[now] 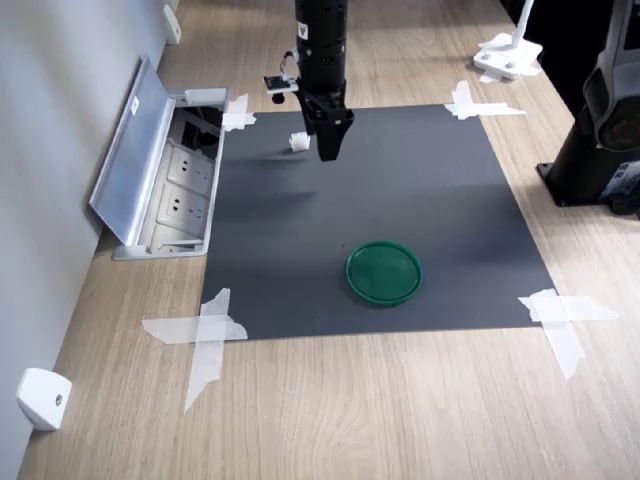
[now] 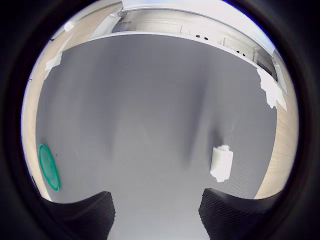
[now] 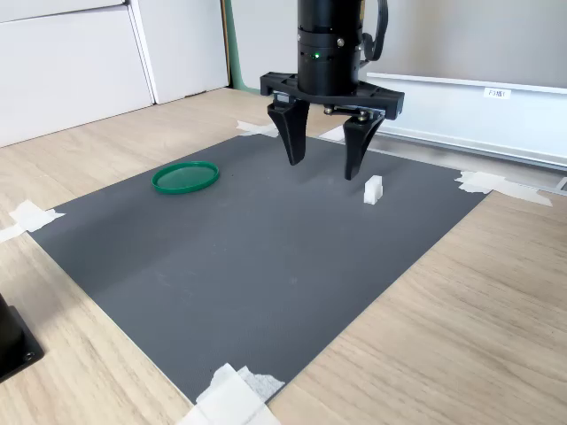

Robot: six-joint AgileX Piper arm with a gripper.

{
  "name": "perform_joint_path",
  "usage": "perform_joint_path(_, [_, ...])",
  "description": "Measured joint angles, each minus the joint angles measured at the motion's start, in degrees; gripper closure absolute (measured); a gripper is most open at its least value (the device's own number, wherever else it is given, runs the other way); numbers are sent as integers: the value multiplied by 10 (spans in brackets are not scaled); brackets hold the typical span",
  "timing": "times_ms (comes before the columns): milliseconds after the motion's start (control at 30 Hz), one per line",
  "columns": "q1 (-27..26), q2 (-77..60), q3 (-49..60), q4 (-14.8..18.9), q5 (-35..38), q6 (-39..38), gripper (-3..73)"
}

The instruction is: Grasp a white terminal and put it on the green lid.

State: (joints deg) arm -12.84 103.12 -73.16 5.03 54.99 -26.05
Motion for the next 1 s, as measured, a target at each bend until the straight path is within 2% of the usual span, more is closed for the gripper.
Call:
perform_joint_path(333, [0,-54,0,0,18,-2,-31])
perform_joint_path(467, [-1,-56,0,-12,20,-3,-31])
perform_joint_path(800, [-78,-56,-7,-16,19,-48,-27])
perform_joint_path(1000, [-86,-42,-42,-14,20,-66,-26])
